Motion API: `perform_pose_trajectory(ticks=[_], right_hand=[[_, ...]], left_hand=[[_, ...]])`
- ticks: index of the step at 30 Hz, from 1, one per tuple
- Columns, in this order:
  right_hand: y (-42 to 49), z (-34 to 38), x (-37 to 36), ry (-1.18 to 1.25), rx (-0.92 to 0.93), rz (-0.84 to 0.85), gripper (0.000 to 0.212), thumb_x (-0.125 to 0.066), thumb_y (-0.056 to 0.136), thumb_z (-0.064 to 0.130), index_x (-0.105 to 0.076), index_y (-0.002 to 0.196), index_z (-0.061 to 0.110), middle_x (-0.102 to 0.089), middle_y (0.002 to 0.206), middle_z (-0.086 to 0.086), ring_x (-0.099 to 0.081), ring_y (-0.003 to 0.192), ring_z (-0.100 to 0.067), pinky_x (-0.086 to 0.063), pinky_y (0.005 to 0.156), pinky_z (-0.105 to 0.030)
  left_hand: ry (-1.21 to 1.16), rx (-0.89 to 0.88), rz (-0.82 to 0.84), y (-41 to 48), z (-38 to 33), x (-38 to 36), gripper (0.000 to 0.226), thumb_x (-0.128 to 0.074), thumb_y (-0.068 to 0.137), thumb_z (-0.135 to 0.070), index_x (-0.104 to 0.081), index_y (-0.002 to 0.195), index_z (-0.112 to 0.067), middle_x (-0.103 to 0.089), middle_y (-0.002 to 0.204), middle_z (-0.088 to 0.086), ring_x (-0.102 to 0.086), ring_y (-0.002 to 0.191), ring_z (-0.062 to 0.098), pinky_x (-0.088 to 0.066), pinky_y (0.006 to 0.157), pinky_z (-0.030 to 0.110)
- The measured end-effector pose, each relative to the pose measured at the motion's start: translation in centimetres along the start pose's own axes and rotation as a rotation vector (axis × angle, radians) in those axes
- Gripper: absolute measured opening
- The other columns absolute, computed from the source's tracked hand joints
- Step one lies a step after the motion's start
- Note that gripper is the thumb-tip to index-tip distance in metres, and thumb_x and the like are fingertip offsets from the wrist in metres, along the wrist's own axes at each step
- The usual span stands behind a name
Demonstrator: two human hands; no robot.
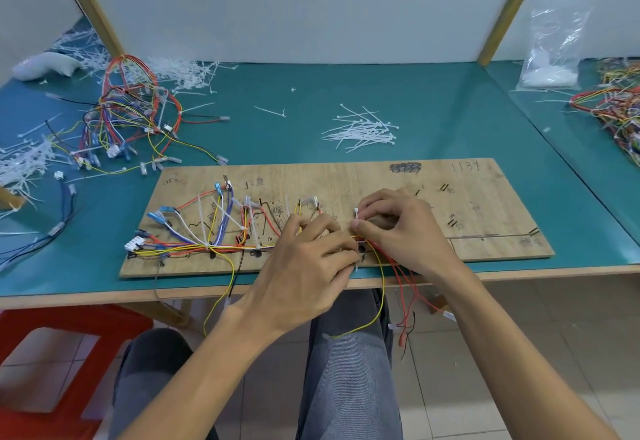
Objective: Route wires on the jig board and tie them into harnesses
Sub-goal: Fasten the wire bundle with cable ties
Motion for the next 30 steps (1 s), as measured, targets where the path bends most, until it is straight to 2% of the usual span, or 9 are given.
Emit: perform_pose_trajectory(ticks=[6,9,12,16,25,30], right_hand=[[-0.1,-0.5,-0.1,0.063,-0.006,0.041,0.005,-0.087,0.086,0.025,-0.083,0.083,0.026,-0.075,0.097,0.021,-0.064,0.107,-0.011,-0.053,0.096,-0.042],[-0.4,-0.8,0.2,0.165,0.014,0.048,0.004,-0.088,0.086,0.022,-0.085,0.089,0.023,-0.077,0.099,0.017,-0.066,0.110,-0.012,-0.054,0.097,-0.044],[-0.6,-0.8,0.3,0.153,0.074,0.039,0.006,-0.087,0.086,0.021,-0.086,0.092,0.023,-0.078,0.099,0.015,-0.065,0.111,-0.014,-0.054,0.094,-0.039],[-1.0,-0.9,0.4,0.127,0.117,0.014,0.009,-0.086,0.088,0.018,-0.086,0.096,0.020,-0.078,0.100,0.012,-0.063,0.110,-0.013,-0.053,0.090,-0.033],[-1.2,-0.7,0.5,0.148,0.176,-0.019,0.010,-0.086,0.087,0.017,-0.086,0.097,0.015,-0.079,0.098,0.007,-0.068,0.103,-0.017,-0.056,0.086,-0.043],[-1.1,-0.8,0.4,0.146,0.179,-0.014,0.010,-0.086,0.087,0.017,-0.086,0.097,0.015,-0.079,0.098,0.006,-0.068,0.102,-0.017,-0.056,0.085,-0.038]], left_hand=[[0.044,-0.014,-0.033,0.5,0.0,0.1,0.017,-0.064,0.105,-0.033,-0.079,0.100,-0.028,-0.071,0.110,-0.016,-0.061,0.104,0.019,-0.041,0.084,0.046],[-0.043,0.173,-0.077,0.6,0.0,-0.1,0.012,-0.068,0.101,-0.034,-0.078,0.096,-0.029,-0.070,0.105,-0.019,-0.058,0.103,0.019,-0.037,0.084,0.044],[-0.133,0.426,-0.114,1.0,0.0,-0.3,0.010,-0.069,0.099,-0.038,-0.075,0.098,-0.030,-0.058,0.103,-0.013,-0.045,0.104,0.019,-0.033,0.090,0.038],[-0.137,0.644,-0.062,2.1,0.0,-1.0,0.022,-0.063,0.098,-0.048,-0.078,0.100,-0.031,-0.042,0.101,-0.007,-0.034,0.105,0.018,-0.025,0.094,0.032],[-0.147,0.781,0.035,2.6,0.2,-0.9,0.022,-0.063,0.098,-0.052,-0.078,0.099,-0.036,-0.045,0.105,-0.009,-0.035,0.111,0.018,-0.019,0.094,0.030],[-0.165,0.812,0.067,2.7,0.3,-0.8,0.022,-0.063,0.099,-0.052,-0.078,0.100,-0.036,-0.047,0.107,-0.009,-0.035,0.114,0.018,-0.022,0.097,0.033]])
Point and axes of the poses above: each hand's wrist, its own y-axis towards the middle knuckle, its own x-axis out of the back of the hand, z = x × y, the point moved 4 cm from there along y, towards the middle knuckle
